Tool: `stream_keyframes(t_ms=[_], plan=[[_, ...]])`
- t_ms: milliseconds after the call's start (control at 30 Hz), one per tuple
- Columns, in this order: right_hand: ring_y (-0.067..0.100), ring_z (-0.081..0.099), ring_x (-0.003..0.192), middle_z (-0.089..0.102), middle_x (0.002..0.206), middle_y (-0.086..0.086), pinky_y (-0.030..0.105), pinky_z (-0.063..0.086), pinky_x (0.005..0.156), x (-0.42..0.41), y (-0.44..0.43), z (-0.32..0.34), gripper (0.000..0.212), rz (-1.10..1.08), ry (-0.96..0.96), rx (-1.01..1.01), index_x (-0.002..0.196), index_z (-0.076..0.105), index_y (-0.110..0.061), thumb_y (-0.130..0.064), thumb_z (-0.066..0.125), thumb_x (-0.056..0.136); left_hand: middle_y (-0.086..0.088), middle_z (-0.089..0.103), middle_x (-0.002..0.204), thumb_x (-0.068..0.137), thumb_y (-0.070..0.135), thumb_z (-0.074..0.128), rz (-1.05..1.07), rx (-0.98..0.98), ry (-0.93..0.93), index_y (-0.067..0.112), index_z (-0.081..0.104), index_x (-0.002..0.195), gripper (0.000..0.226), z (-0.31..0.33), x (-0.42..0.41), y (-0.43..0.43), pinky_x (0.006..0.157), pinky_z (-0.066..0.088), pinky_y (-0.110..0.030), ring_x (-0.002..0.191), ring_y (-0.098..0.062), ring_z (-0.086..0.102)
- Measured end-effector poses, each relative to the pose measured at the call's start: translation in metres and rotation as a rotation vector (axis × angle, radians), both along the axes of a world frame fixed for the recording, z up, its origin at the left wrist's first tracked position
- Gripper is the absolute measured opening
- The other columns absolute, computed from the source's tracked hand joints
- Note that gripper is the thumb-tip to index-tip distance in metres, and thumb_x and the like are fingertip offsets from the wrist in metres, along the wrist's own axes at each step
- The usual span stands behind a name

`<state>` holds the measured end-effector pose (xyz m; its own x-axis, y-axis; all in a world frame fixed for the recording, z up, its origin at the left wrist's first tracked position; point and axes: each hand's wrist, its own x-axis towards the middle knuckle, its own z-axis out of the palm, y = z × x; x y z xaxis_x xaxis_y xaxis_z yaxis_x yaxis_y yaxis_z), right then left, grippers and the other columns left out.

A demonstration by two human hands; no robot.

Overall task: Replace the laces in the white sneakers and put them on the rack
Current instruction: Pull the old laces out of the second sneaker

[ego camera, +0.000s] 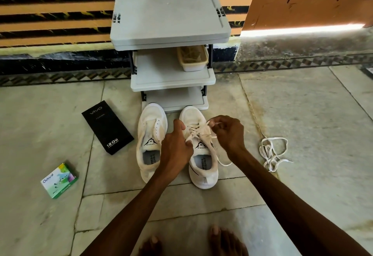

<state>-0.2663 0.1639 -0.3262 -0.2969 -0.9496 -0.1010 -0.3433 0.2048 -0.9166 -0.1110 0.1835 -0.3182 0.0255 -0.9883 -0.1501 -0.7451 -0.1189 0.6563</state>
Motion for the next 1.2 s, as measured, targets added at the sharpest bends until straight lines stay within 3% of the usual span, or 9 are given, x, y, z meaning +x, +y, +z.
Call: stream_keyframes(t_ms=[167,267,400,600,767,933,1033,1100,1200], plan=[[0.021,0.055,0.072,0.057,0.075,0.007,0.035,0.054,0.077,0.001,0.001,0.004,0.023,-0.198,-0.962,0.172,0.078,0.057,-0.008,0.001,0.046,0.096,-0.008,0.065,0.088,0.089,0.016,0.064,-0.047,-0.009,-0.018,0.024,0.046,0.122,0.039,-0.002,-0.001,0.0,0.065,0.042,-0.028,0.084,-0.023,0.061],[0.017,0.042,0.053,0.045,0.061,0.004,0.03,0.052,0.061,0.01,-0.001,0.004,0.029,-0.223,-1.243,0.213,0.072,0.046,-0.013,0.003,0.033,0.094,-0.009,0.067,0.092,0.089,0.018,0.065,-0.036,-0.013,-0.019,0.025,0.048,0.125,0.041,-0.003,-0.001,0.0,0.07,0.048,-0.031,0.089,-0.024,0.063],[0.009,0.02,0.045,0.03,0.052,-0.005,0.022,0.018,0.045,0.015,-0.004,0.007,0.029,-0.17,-0.855,0.208,0.073,0.042,-0.017,-0.004,0.029,0.094,-0.009,0.067,0.089,0.09,0.018,0.065,-0.031,-0.011,-0.013,0.026,0.048,0.126,0.04,-0.006,0.0,-0.001,0.071,0.051,-0.032,0.085,-0.024,0.063],[0.002,0.052,0.06,0.062,0.066,-0.014,0.021,0.039,0.059,-0.004,-0.007,0.004,0.026,0.14,0.085,-0.127,0.079,0.065,-0.014,-0.02,0.05,0.099,-0.002,0.067,0.11,0.095,0.013,0.056,-0.121,-0.05,-0.057,0.028,0.057,0.123,0.032,-0.005,-0.001,0.0,0.079,0.047,-0.028,0.099,-0.022,0.062],[0.03,0.057,0.099,0.069,0.103,0.006,0.037,0.044,0.078,-0.004,0.009,-0.001,0.024,0.341,0.872,-0.2,0.085,0.075,-0.018,-0.037,0.062,0.091,-0.002,0.06,0.121,0.094,0.013,0.058,-0.212,-0.044,-0.159,0.028,0.06,0.122,0.032,-0.008,-0.003,-0.002,0.088,0.048,-0.031,0.108,-0.023,0.059],[0.019,0.063,0.091,0.067,0.104,0.0,0.023,0.037,0.067,0.006,0.024,0.012,0.025,0.435,0.799,0.048,0.11,0.072,-0.024,-0.039,0.056,0.096,-0.004,0.055,0.124,0.092,0.014,0.058,-0.331,0.015,-0.25,0.025,0.058,0.128,0.038,-0.006,-0.003,-0.009,0.086,0.048,-0.033,0.108,-0.027,0.058],[0.019,0.063,0.077,0.069,0.091,0.004,0.02,0.032,0.06,0.013,0.027,0.01,0.024,0.401,0.866,0.081,0.098,0.073,-0.016,-0.033,0.056,0.097,-0.004,0.051,0.119,0.089,0.009,0.058,-0.347,0.065,-0.245,0.025,0.06,0.119,0.034,-0.005,-0.005,-0.015,0.083,0.046,-0.033,0.104,-0.026,0.057],[0.021,0.061,0.067,0.068,0.076,0.006,0.025,0.031,0.053,0.009,0.026,0.007,0.025,0.316,0.745,0.08,0.083,0.073,-0.012,-0.031,0.06,0.093,-0.002,0.051,0.11,0.088,0.005,0.059,-0.247,0.135,-0.068,0.025,0.062,0.103,0.025,-0.006,-0.003,-0.019,0.083,0.047,-0.032,0.101,-0.024,0.056],[0.018,0.063,0.064,0.067,0.065,0.001,0.025,0.042,0.057,-0.003,0.024,0.007,0.019,0.193,0.475,0.147,0.076,0.077,-0.013,-0.027,0.068,0.086,-0.005,0.062,0.095,0.085,0.0,0.065,0.119,0.369,0.56,0.017,0.057,0.084,0.018,-0.007,0.002,-0.017,0.063,0.048,-0.019,0.084,-0.019,0.059]])
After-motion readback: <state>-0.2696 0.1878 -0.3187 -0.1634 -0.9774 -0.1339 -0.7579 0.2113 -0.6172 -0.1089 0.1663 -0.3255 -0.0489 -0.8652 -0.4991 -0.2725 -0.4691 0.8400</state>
